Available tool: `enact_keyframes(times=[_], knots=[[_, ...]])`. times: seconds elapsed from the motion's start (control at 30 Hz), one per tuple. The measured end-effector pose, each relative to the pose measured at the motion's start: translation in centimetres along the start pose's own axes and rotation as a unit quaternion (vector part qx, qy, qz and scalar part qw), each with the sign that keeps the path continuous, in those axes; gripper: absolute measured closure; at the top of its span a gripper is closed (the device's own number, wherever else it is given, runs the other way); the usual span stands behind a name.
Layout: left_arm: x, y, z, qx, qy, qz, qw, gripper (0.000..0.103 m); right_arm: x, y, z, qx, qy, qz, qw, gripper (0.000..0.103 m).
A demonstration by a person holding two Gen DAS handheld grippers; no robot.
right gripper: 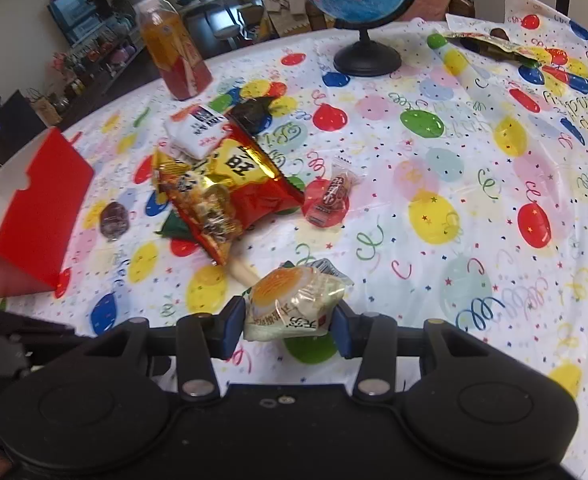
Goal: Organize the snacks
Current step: 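Grasp the purple candy with the left gripper while the right grasps the egg-yolk pastry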
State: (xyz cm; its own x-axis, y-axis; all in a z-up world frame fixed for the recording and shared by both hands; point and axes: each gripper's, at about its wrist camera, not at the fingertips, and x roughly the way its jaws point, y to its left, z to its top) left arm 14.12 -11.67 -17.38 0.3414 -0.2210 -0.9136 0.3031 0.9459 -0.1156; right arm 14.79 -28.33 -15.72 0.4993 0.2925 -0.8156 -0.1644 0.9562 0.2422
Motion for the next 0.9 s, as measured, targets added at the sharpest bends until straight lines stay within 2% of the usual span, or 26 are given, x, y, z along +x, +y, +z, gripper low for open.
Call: enact_keyframes(times=[0.17, 0.27, 0.33, 0.4, 0.57, 0.77, 0.8, 0.9], knots=[[0.4, 0.6, 0.6, -0.028, 0.023, 0.002, 0.9993, 0.096, -1.8, -0.5, -0.9, 0.015, -0.014, 0.003, 1.0, 0.06], [1.1, 1.0, 1.2, -0.059, 0.046, -0.012, 0.9971, 0.076, -2.6, -1.3, -1.3, 0.035, -0.024, 0.004, 0.999, 0.06], [1.1, 1.2, 1.5, -0.079, 0.044, -0.015, 0.9958, 0.053, -3.1, -1.7, -1.5, 0.044, -0.03, 0.003, 0.999, 0.06], [1.0, 0.8, 1.8, -0.085, 0.035, -0.009, 0.9957, 0.047, -3.6, -2.2, -1.7, 0.05, -0.034, 0.002, 0.998, 0.06], [2.4, -0.8, 2.9, -0.093, 0.056, 0.029, 0.9937, 0.047, -4.1, -2.8, -2.4, 0.059, -0.038, -0.005, 0.998, 0.06], [3.2, -2.4, 3.4, -0.083, 0.056, 0.067, 0.9927, 0.048, -4.5, -3.3, -3.0, 0.065, -0.039, -0.01, 0.997, 0.06], [3.2, -2.5, 3.5, -0.087, 0.055, 0.073, 0.9921, 0.049, -4.5, -3.3, -3.1, 0.065, -0.039, -0.011, 0.997, 0.06], [3.3, -2.7, 3.7, -0.088, 0.052, 0.09, 0.9906, 0.064, -4.6, -3.3, -3.3, 0.064, -0.039, -0.011, 0.997, 0.06]])
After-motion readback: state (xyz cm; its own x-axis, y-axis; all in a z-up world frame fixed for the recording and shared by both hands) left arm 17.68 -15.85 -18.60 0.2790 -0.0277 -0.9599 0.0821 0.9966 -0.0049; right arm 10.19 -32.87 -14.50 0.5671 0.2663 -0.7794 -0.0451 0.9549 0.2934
